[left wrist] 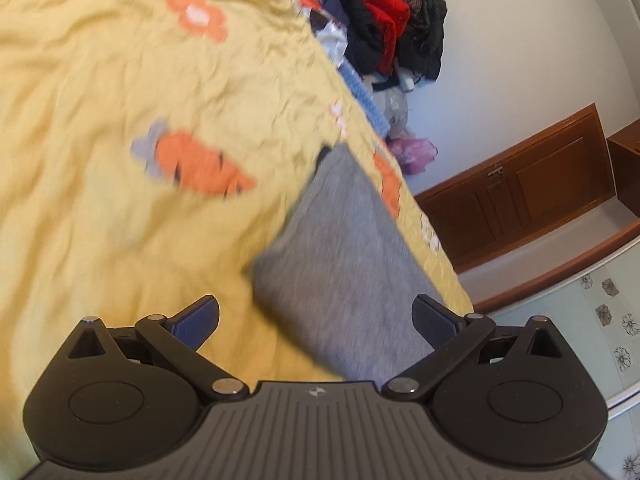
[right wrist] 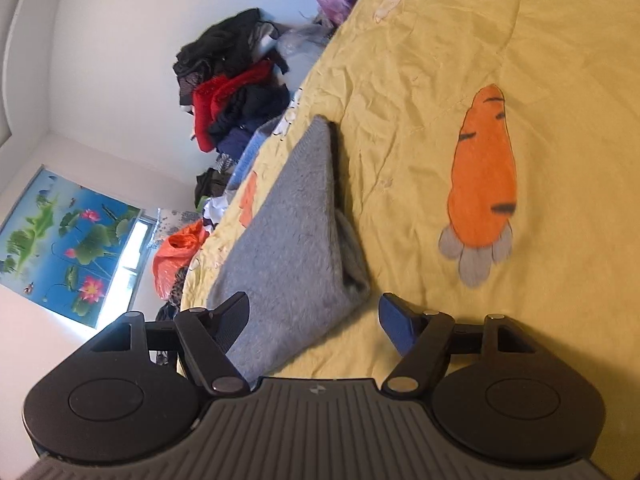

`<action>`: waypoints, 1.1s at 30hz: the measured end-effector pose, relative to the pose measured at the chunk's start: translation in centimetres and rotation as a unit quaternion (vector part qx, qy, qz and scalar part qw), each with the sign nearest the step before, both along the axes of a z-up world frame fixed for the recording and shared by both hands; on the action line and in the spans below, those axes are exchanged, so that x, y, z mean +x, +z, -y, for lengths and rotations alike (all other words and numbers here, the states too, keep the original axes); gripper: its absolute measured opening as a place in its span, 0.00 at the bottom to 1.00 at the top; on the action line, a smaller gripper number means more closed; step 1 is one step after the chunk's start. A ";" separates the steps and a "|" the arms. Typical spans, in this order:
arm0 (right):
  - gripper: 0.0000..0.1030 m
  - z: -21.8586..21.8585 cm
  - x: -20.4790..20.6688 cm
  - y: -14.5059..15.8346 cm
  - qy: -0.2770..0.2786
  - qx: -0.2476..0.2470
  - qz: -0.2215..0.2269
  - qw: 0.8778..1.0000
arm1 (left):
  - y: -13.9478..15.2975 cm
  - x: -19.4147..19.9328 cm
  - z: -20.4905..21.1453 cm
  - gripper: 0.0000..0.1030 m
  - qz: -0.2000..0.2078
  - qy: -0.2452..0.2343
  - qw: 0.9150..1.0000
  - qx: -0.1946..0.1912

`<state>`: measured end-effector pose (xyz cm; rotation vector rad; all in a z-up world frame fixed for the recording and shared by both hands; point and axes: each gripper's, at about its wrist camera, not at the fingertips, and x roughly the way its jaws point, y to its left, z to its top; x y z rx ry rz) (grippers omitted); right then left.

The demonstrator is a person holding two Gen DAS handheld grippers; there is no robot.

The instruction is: Fold small clothes

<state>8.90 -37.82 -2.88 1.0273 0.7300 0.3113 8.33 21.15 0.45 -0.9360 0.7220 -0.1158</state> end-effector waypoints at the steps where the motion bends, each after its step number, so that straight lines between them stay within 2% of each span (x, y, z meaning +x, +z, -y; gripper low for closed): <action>1: 0.73 -0.3 -0.2 0.0 -0.003 0.000 -0.001 1.000 | -0.5 -0.2 0.4 1.00 -0.004 0.001 1.000 0.001; 4: 0.73 -1.5 0.4 0.0 -0.013 0.004 -0.001 1.000 | -0.7 -0.3 1.3 1.00 0.017 0.011 1.000 0.017; 7: 0.73 -3.1 2.2 0.1 -0.014 -0.001 0.002 1.000 | -1.1 1.1 1.8 1.00 0.015 0.019 1.000 -0.018; 12: 0.72 -6.1 4.8 0.3 -0.031 -0.028 0.015 0.999 | -1.0 2.6 3.3 0.99 0.024 0.053 0.998 0.002; 15: 0.66 -7.5 6.0 0.4 -0.038 -0.056 0.010 0.998 | -1.1 2.7 3.7 0.79 0.017 0.066 0.998 0.017; 16: 0.55 -7.7 6.1 0.1 -0.036 -0.070 0.004 0.997 | -1.3 2.8 3.7 0.65 0.011 0.069 0.997 0.014; 17: 0.38 -8.0 6.3 -0.2 -0.033 -0.082 -0.004 0.996 | -1.5 2.8 3.6 0.54 0.006 0.071 0.997 0.011; 18: 0.25 -8.3 6.5 -0.7 -0.027 -0.087 -0.010 0.996 | -1.7 2.9 3.4 0.51 0.002 0.073 0.997 0.007; 19: 0.20 -8.3 6.6 -1.1 -0.024 -0.087 -0.013 0.996 | -1.9 3.0 3.2 0.43 -0.001 0.074 0.997 0.002; 20: 0.18 -8.3 6.7 -1.4 -0.024 -0.083 -0.014 0.996 | -2.1 3.3 3.1 0.21 -0.012 0.074 0.997 -0.001; 21: 0.17 -8.2 6.5 -1.6 -0.027 -0.074 -0.014 0.997 | -2.5 3.8 3.0 0.11 -0.030 0.072 0.997 -0.005; 23: 0.16 -8.0 6.5 -1.7 -0.032 -0.060 -0.011 0.998 | -2.7 4.3 3.1 0.08 -0.037 0.073 0.997 -0.005; 26: 0.15 -7.9 6.5 -1.1 -0.032 -0.046 0.000 0.998 | -1.4 4.7 3.9 0.07 -0.040 0.059 0.997 0.034; 33: 0.15 -7.0 5.2 2.3 -0.011 -0.038 0.038 0.998 | 3.2 2.1 4.4 0.06 0.023 0.020 0.998 0.049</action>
